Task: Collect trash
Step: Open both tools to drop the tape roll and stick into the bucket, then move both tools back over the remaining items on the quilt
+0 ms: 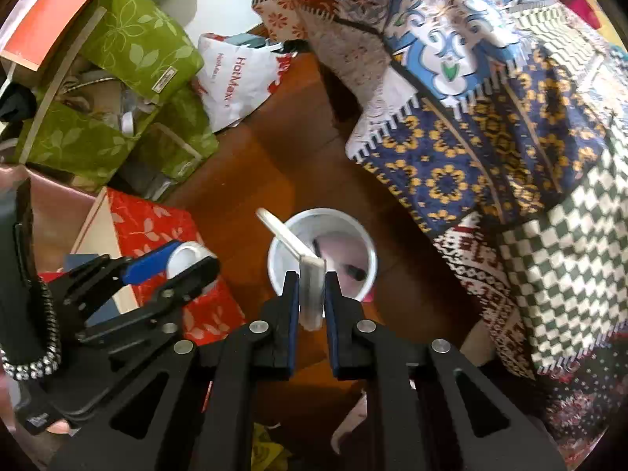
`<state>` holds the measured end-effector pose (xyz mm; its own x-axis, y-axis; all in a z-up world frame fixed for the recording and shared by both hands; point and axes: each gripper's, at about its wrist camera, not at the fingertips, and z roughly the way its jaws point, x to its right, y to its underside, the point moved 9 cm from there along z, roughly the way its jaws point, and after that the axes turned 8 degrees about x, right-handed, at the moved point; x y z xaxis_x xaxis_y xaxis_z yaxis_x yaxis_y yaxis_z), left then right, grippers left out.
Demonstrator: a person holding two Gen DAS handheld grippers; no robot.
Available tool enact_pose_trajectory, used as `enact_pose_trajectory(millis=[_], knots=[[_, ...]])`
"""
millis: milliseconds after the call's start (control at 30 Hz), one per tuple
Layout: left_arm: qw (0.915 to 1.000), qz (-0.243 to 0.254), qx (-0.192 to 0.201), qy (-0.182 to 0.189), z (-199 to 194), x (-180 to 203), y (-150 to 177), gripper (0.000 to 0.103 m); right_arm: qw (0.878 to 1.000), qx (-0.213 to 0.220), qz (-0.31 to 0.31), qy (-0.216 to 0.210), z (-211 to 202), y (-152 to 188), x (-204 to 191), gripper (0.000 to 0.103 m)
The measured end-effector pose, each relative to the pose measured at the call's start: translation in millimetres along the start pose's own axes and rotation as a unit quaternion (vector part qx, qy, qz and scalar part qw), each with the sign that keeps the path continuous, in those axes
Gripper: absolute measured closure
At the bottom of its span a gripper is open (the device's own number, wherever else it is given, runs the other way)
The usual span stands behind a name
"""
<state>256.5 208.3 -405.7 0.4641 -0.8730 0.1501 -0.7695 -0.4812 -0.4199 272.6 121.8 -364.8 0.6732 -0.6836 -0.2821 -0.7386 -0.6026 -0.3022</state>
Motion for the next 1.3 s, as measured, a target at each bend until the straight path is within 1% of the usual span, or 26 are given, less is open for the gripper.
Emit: enact_pose_trajectory(millis=[100,133,167,233,267,333,467,600,800,1000,1067,1167,1300], knots=[[1.0,-0.004,0.006,0.003,0.5,0.5,-6.6,0.066,1.0,-0.001,0.004,-0.016,0.0,-2.0,-3.3,0.089],[0.9999,-0.007,0.009,0.005,-0.1,0.6,-8.8,0.066,1.0,-0.004,0.003,-0.018,0.3,-2.6,-3.4,0.087],[0.9999,-0.009,0.008,0.007,0.0,0.6,-10.2,0.066,1.0,-0.007,0.001,-0.013,0.8,-2.7,-2.8,0.079],[0.9999,-0.011,0.005,0.01,0.6,1.0,-12.0,0.064,1.0,0.001,-0.01,-0.005,-2.1,-3.7,-3.1,0.069],[0.9999,-0.012,0.004,0.009,0.4,0.9,-12.7,0.063,1.0,0.005,-0.015,0.0,-4.0,-4.5,-2.2,0.068],[0.9999,-0.01,0.003,0.002,-0.6,-0.8,-13.6,0.061,1.0,0.012,-0.024,0.004,-8.7,-4.7,-2.4,0.068],[1.0,-0.008,0.004,-0.001,-6.1,0.3,-13.3,0.06,0.999,0.024,-0.036,0.006,-20.2,-5.7,-1.7,0.068],[0.9997,-0.01,0.021,-0.007,-22.8,1.4,-15.6,0.06,0.998,0.043,-0.046,0.007,-38.8,-5.2,-0.5,0.068],[0.9976,-0.016,0.066,-0.015,-67.8,5.9,-25.9,0.06,0.994,0.09,-0.053,0.023,-81.3,0.4,11.0,0.068],[0.9919,-0.007,0.125,-0.019,-121.7,20.1,-41.7,0.06,0.988,0.145,-0.034,0.034,-136.1,3.1,32.2,0.068],[0.9891,-0.004,0.146,-0.015,-139.7,29.6,-48.9,0.06,0.985,0.167,-0.022,0.037,-157.5,2.6,42.5,0.068],[0.9834,0.016,0.18,-0.015,-166.9,51.2,-62.4,0.06,0.977,0.205,-0.009,0.05,-189.9,0.9,61.7,0.068],[0.9727,0.049,0.227,-0.008,-202.1,92.7,-81.7,0.06,0.967,0.244,0.017,0.072,-229.4,1.9,96.7,0.068]])
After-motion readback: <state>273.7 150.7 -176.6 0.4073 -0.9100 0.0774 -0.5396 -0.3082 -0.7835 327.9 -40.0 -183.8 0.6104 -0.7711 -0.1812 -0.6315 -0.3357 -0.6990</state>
